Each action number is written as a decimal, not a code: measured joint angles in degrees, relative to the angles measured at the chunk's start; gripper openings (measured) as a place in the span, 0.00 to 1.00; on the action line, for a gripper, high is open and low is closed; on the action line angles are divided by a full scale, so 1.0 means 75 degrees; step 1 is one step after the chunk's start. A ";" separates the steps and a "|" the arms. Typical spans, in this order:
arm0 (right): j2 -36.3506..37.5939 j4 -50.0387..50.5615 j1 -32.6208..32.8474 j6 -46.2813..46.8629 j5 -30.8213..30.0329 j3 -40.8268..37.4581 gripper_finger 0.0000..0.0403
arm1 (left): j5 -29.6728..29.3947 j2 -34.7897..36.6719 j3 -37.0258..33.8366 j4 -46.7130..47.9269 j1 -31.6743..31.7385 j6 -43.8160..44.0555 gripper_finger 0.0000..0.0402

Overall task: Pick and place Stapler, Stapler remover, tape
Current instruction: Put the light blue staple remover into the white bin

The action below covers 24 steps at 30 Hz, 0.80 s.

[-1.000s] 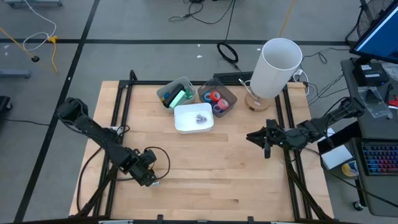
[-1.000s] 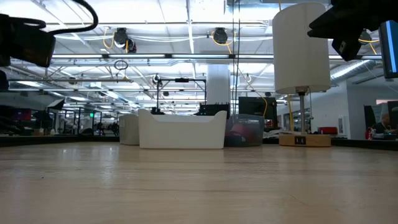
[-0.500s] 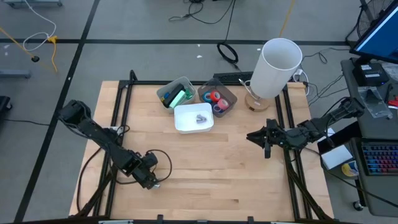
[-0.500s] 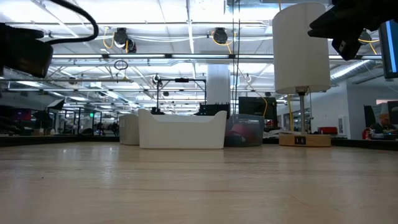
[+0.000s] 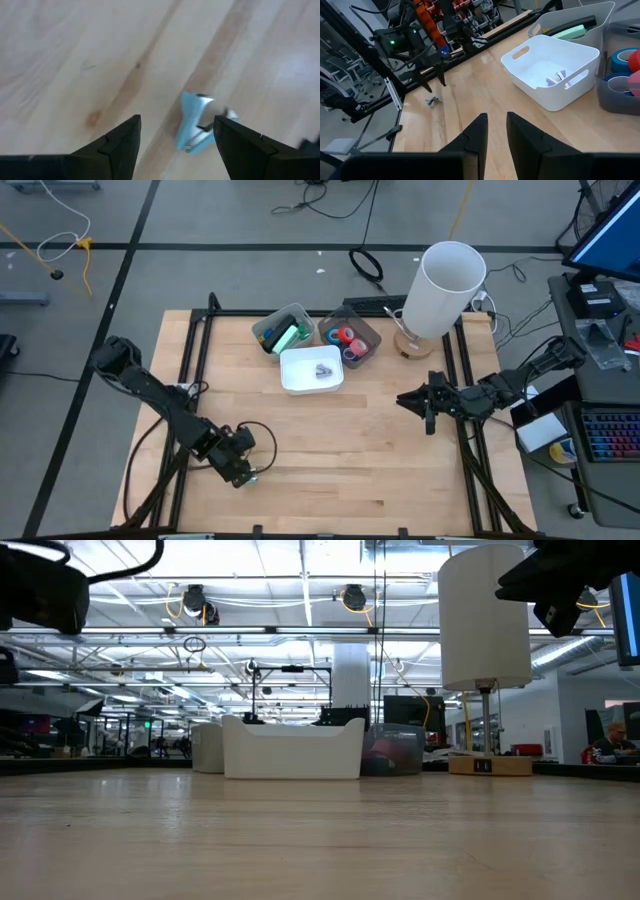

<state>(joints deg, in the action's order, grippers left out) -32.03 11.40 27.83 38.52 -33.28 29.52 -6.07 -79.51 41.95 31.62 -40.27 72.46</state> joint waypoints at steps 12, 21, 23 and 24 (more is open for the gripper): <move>0.0000 0.0000 0.0000 0.0003 0.0003 0.0006 0.16 | -0.0260 -0.0005 -0.0003 0.0151 0.0000 -0.0657 0.62; -0.0003 0.0003 0.0000 0.0003 -0.0177 0.0006 0.16 | -0.0184 -0.0005 -0.0003 -0.0094 0.0000 -0.0972 0.62; 0.0000 0.0003 0.0000 -0.0006 -0.0211 0.0006 0.16 | -0.0185 -0.0016 -0.0013 -0.0091 0.0000 -0.0993 0.62; 0.0000 0.0003 0.0000 -0.0008 -0.0221 0.0006 0.16 | -0.0183 -0.0057 -0.0023 -0.0091 0.0000 -0.0993 0.62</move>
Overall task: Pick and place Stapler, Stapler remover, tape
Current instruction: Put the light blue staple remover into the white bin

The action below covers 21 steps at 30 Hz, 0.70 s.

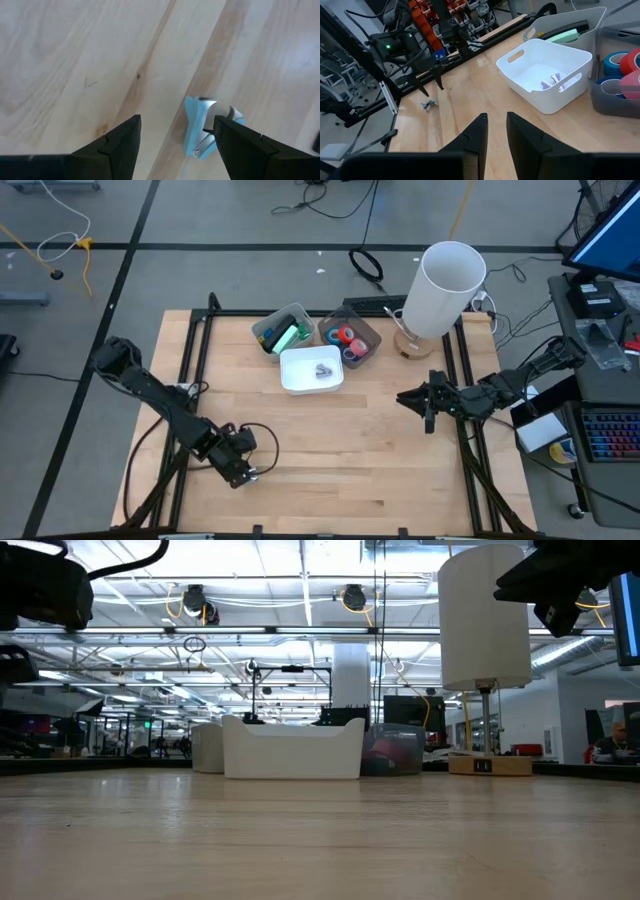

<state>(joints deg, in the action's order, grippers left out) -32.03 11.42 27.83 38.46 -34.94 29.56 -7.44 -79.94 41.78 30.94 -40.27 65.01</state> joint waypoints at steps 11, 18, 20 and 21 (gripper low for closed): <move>-0.0002 0.0003 0.0000 0.0006 0.0000 0.0000 0.16 | 0.0393 -0.0741 -0.0006 -0.0597 0.0033 0.0134 0.62; -0.0003 0.0003 0.0000 0.0041 0.0000 0.0000 0.16 | 0.0402 -0.0842 -0.0009 -0.0618 0.0236 0.0627 0.52; -0.0003 0.0003 0.0000 0.0041 -0.0001 0.0000 0.16 | 0.0403 -0.0842 -0.0009 -0.0618 0.0312 0.0629 0.45; 0.0000 0.0003 0.0000 0.0041 0.0000 0.0000 0.16 | 0.0407 -0.0842 -0.0009 -0.0621 0.0339 0.0657 0.41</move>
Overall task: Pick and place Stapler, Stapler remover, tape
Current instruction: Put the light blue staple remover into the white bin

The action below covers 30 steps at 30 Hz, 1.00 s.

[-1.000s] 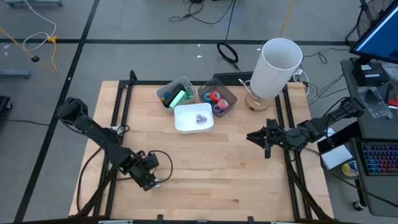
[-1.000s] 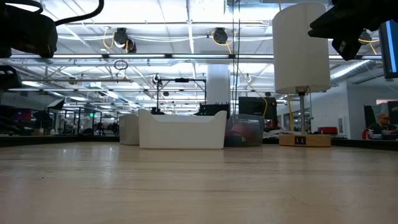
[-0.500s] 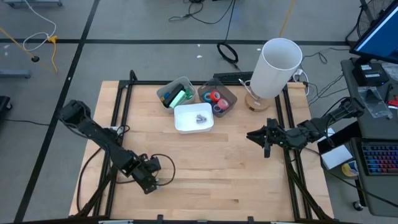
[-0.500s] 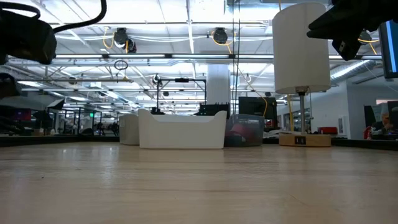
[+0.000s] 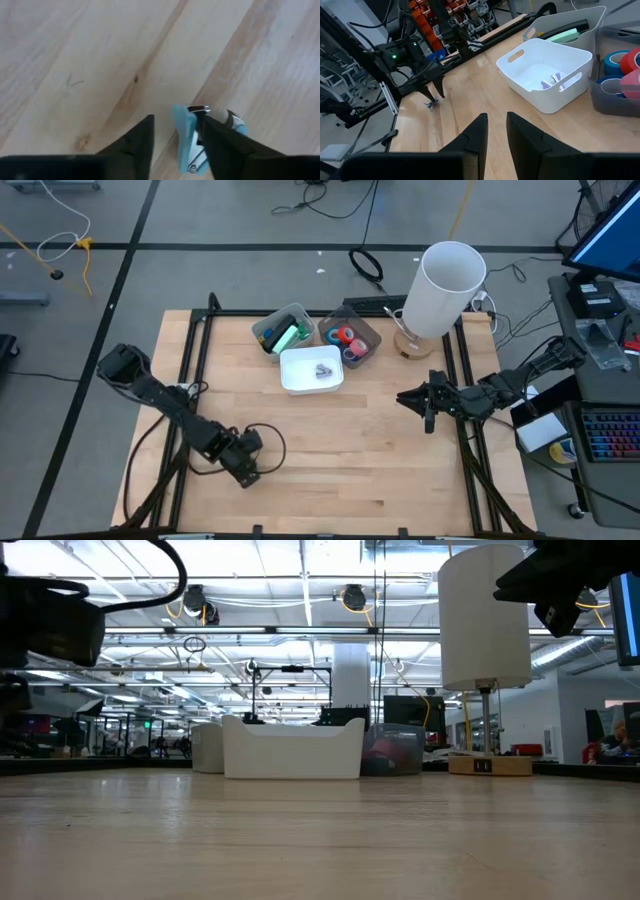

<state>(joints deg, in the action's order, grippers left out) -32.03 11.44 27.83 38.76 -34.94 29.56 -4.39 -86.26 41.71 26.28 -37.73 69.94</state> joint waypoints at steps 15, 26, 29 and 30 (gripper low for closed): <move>-0.0001 0.0000 0.0000 0.0087 0.0000 0.0000 0.16 | 0.0665 0.0154 0.0003 -0.0224 0.0695 0.0771 0.07; 0.0000 0.0009 0.0000 -0.0191 0.0026 0.0003 0.16 | -0.1256 0.1963 0.0009 -0.1327 0.2251 -0.0303 0.07; 0.0028 0.0031 0.0000 -0.0328 0.0029 0.0003 0.16 | -0.1607 0.2292 0.0082 -0.1462 0.2952 -0.0965 0.07; 0.0078 0.0060 0.0000 -0.0380 0.0032 0.0003 0.16 | -0.1634 0.2337 0.0141 -0.1468 0.3180 -0.1211 0.07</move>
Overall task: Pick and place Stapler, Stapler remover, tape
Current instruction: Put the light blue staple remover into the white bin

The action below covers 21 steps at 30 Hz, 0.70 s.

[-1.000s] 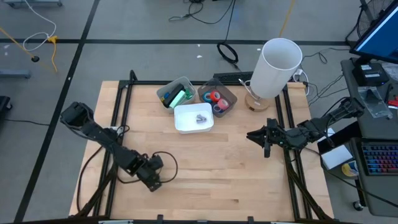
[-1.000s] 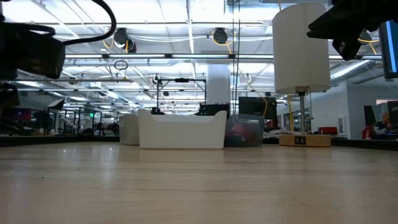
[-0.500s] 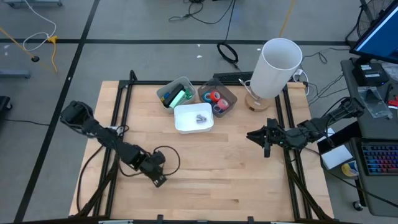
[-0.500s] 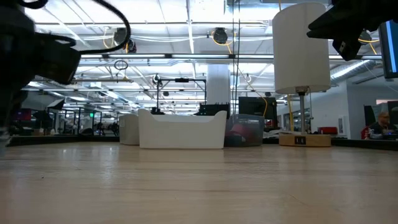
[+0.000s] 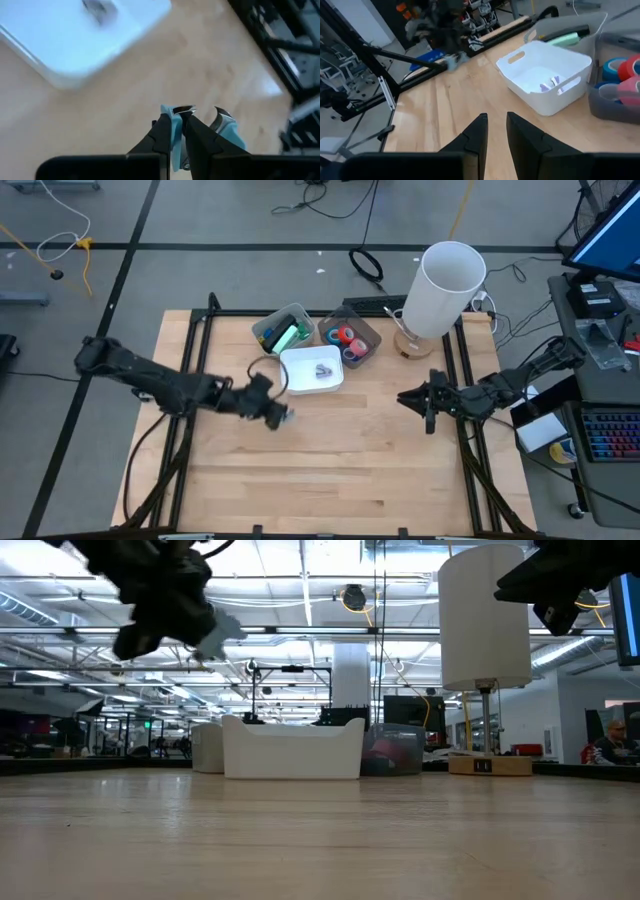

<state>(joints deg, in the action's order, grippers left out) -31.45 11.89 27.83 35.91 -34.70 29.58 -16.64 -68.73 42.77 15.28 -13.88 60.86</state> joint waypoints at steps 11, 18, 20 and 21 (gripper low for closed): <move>0.1456 0.1605 0.0000 -0.0519 -0.0174 0.0004 0.16 | 0.0657 -0.0436 0.1332 0.0789 0.2152 -0.2296 0.07; 0.1746 0.1928 0.0000 -0.0247 -0.0181 0.0003 0.16 | 0.1025 -0.1150 0.1858 0.1237 0.2840 -0.2771 0.07; 0.1738 0.1859 0.0000 -0.0422 -0.0169 0.0003 0.16 | 0.1087 -0.1425 0.2047 0.1134 0.2993 -0.2948 0.07; 0.1735 0.1789 0.0000 -0.0682 -0.0163 0.0003 0.16 | 0.1093 -0.1568 0.2116 0.1162 0.3072 -0.3055 0.07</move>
<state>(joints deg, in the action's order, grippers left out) -18.44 25.31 27.83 30.80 -35.92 29.61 -8.45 -80.48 58.64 23.99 9.17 37.95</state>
